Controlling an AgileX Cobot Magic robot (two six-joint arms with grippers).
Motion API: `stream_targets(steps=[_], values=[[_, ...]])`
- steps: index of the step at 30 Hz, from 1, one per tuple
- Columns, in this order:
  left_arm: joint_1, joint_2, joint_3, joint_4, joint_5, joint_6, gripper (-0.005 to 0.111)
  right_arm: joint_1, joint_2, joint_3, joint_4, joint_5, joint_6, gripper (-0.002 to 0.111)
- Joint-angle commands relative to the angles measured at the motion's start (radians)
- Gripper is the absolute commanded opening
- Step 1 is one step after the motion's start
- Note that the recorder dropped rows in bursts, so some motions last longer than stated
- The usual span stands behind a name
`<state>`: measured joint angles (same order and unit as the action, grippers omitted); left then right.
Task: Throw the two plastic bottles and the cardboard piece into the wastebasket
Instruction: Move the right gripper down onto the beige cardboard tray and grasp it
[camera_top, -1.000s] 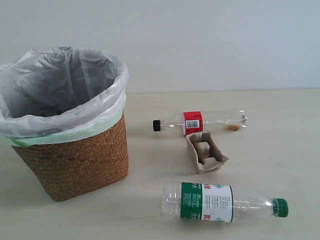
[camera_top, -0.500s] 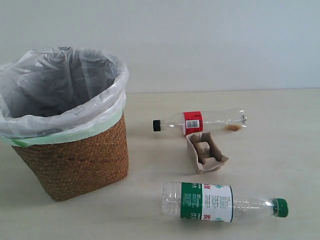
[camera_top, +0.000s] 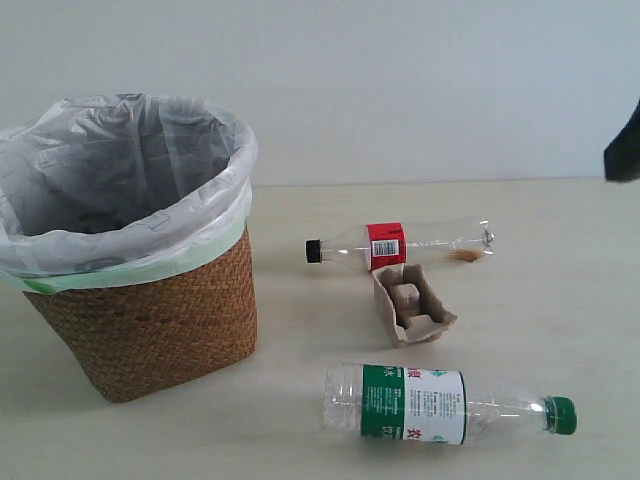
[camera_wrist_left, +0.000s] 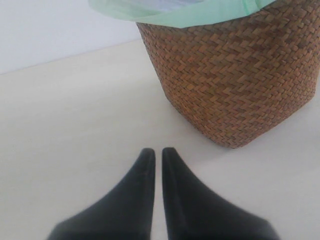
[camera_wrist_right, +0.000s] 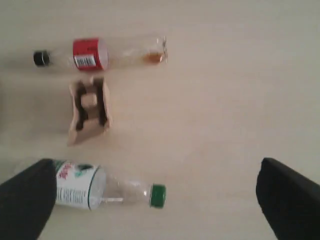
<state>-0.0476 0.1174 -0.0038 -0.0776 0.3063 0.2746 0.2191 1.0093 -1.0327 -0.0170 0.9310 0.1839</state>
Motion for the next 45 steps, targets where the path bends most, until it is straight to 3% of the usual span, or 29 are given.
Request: stream_targets(steps=[1, 11, 17, 20, 26, 38, 45], values=[[0.003, -0.006, 0.004, -0.008, -0.009, -0.009, 0.004, 0.0, 0.124, -0.005, 0.066, 0.1, -0.052, 0.105], [0.003, -0.006, 0.004, -0.008, -0.011, -0.009, 0.004, 0.003, 0.349, -0.069, 0.358, 0.26, -0.457, 0.105], [0.003, -0.006, 0.004, -0.008, -0.011, -0.009, 0.004, 0.131, 0.441, -0.069, 0.368, 0.187, -0.688, 0.105], [0.003, -0.006, 0.004, -0.008, -0.011, -0.009, 0.004, 0.21, 0.48, -0.069, 0.284, 0.062, -0.592, 0.105], [0.003, -0.006, 0.004, -0.008, -0.011, -0.009, 0.004, 0.278, 0.596, -0.106, 0.069, -0.174, -0.147, 0.105], [0.003, -0.006, 0.004, -0.008, -0.011, -0.009, 0.004, 0.278, 0.903, -0.293, 0.088, -0.225, -0.135, 0.105], [0.003, -0.006, 0.004, -0.008, -0.011, -0.009, 0.004, 0.278, 0.979, -0.296, 0.007, -0.35, -0.122, 0.105]])
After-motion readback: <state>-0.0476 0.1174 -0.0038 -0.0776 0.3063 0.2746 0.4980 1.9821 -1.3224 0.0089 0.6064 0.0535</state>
